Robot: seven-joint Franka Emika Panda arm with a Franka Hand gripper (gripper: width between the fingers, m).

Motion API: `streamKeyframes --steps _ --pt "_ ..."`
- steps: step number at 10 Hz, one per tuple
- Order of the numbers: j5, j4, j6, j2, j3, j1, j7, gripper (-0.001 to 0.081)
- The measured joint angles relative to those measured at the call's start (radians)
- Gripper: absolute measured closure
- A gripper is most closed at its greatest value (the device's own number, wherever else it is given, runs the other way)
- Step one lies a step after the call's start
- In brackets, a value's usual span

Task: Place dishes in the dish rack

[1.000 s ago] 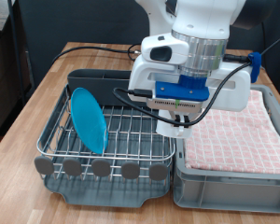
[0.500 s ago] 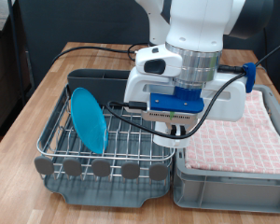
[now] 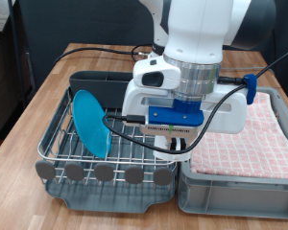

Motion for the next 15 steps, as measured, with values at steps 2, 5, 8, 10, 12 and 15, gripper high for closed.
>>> streamKeyframes --steps 2,5,8,10,12,15 --pt "0.023 0.021 0.003 0.027 0.011 -0.016 -0.017 0.0734" --pt "0.046 0.045 0.01 0.065 0.022 -0.03 -0.03 0.0734" --pt "0.051 0.071 -0.015 0.097 0.023 -0.034 -0.03 0.0734" --pt "0.051 0.097 -0.042 0.122 0.023 -0.039 -0.03 0.0734" --pt "0.051 0.111 -0.045 0.144 0.023 -0.044 -0.031 0.0734" --pt "0.055 0.127 -0.044 0.167 0.024 -0.053 -0.039 0.0734"
